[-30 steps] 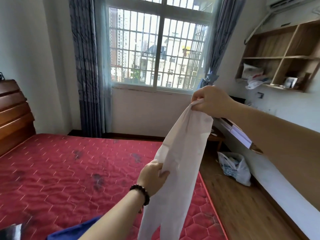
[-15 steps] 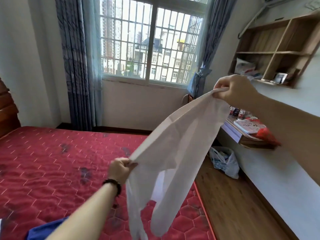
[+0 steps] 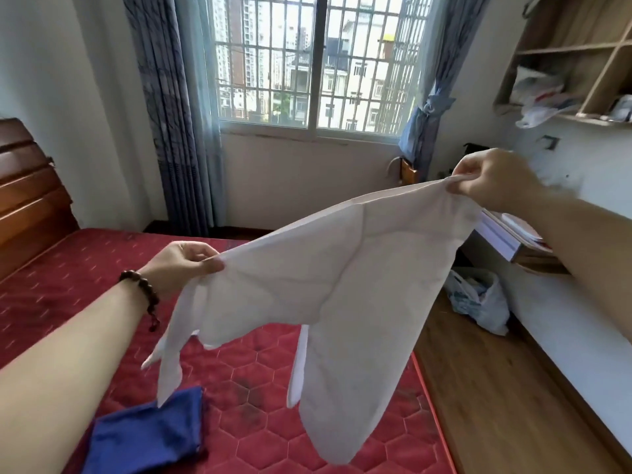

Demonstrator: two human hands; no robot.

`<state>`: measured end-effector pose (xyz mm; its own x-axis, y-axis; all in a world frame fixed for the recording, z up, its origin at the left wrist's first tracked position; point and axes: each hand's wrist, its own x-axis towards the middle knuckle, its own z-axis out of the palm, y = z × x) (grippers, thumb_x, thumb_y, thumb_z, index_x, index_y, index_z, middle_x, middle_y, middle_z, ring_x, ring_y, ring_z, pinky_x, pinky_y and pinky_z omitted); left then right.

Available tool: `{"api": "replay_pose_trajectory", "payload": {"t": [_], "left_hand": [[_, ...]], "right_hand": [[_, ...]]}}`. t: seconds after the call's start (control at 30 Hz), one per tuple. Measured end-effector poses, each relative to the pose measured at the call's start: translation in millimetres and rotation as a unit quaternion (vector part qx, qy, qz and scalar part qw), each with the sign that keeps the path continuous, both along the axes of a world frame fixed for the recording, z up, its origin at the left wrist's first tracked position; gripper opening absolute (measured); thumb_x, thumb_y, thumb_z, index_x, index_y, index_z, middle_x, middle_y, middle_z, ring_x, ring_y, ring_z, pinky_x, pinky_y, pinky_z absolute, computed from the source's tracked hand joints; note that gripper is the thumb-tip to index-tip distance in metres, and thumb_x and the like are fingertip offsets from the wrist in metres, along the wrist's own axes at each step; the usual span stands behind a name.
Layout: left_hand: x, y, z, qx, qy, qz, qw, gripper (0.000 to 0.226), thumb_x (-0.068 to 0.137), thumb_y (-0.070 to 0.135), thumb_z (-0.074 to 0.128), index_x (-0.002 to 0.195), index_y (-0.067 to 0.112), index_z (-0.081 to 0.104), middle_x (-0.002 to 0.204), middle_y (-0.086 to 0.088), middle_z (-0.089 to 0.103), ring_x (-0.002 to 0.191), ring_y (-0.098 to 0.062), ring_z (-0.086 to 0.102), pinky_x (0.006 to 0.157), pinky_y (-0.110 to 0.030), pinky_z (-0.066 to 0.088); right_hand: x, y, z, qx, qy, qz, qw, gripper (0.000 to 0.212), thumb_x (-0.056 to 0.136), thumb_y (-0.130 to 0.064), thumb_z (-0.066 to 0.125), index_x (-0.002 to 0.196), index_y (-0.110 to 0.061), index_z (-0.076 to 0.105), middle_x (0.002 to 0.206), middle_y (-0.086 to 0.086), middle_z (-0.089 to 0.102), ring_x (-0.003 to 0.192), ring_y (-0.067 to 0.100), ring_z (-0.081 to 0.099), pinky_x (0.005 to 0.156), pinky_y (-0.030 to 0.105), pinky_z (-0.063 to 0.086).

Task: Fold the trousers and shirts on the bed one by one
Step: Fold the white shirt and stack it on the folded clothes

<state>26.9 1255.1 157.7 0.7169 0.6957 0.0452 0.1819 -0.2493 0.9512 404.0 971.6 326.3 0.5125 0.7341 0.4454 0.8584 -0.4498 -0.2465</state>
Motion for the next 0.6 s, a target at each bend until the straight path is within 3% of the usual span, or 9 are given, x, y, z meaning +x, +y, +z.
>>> {"api": "replay_pose_trajectory", "payload": {"t": [0.1,0.2,0.33,0.4,0.47,0.6], "left_hand": [[4,38,-3,-0.113,0.008,-0.051,0.992,0.051,0.071,0.034,0.083,0.108,0.004,0.065,0.101,-0.017,0.07,0.081,-0.024,0.066,0.066,-0.029,0.058],[14,79,-16,-0.144,0.028,-0.04,0.988,0.059,0.062,0.045,0.086,0.092,-0.003,0.067,0.085,-0.018,0.067,0.065,-0.023,0.063,0.058,-0.029,0.055],[36,130,-31,-0.173,0.008,0.008,0.985,0.036,0.074,0.031,0.073,0.088,-0.002,0.069,0.085,-0.019,0.066,0.06,-0.02,0.064,0.055,-0.026,0.054],[52,150,-33,-0.146,-0.002,0.025,0.989,0.021,0.085,0.025,0.066,0.081,0.005,0.071,0.073,-0.011,0.066,0.052,-0.013,0.06,0.048,-0.019,0.05],[67,167,-32,-0.073,-0.014,0.051,0.996,0.027,0.091,0.023,0.061,0.069,0.011,0.069,0.061,-0.002,0.06,0.047,-0.007,0.052,0.044,-0.016,0.042],[86,187,-26,0.056,-0.045,0.109,0.991,0.025,0.094,0.022,0.058,0.082,-0.001,0.06,0.071,-0.007,0.052,0.066,-0.018,0.043,0.061,-0.031,0.035]], "right_hand": [[19,31,-9,0.0,0.025,0.007,1.0,0.009,0.081,-0.028,0.072,0.082,-0.019,0.069,0.079,0.0,0.064,0.086,0.025,0.058,0.08,0.037,0.049],[41,71,-22,-0.025,0.045,0.014,0.999,0.01,0.082,-0.028,0.072,0.076,-0.021,0.067,0.074,-0.004,0.061,0.077,0.02,0.055,0.071,0.027,0.039],[70,131,-43,-0.065,0.075,0.015,0.995,0.014,0.082,-0.028,0.073,0.071,-0.026,0.063,0.077,-0.002,0.061,0.076,0.021,0.055,0.067,0.026,0.038],[83,159,-52,-0.062,0.071,0.013,0.995,0.015,0.082,-0.027,0.072,0.071,-0.025,0.062,0.081,0.001,0.062,0.08,0.023,0.055,0.06,0.025,0.038],[94,181,-58,-0.031,0.066,0.005,0.997,0.014,0.085,-0.026,0.07,0.073,-0.024,0.062,0.081,0.001,0.062,0.08,0.023,0.055,0.054,0.023,0.037],[103,204,-63,0.056,0.021,-0.004,0.998,0.003,0.085,-0.019,0.066,0.083,-0.018,0.067,0.076,0.001,0.062,0.078,0.022,0.056,0.068,0.024,0.037]]}}
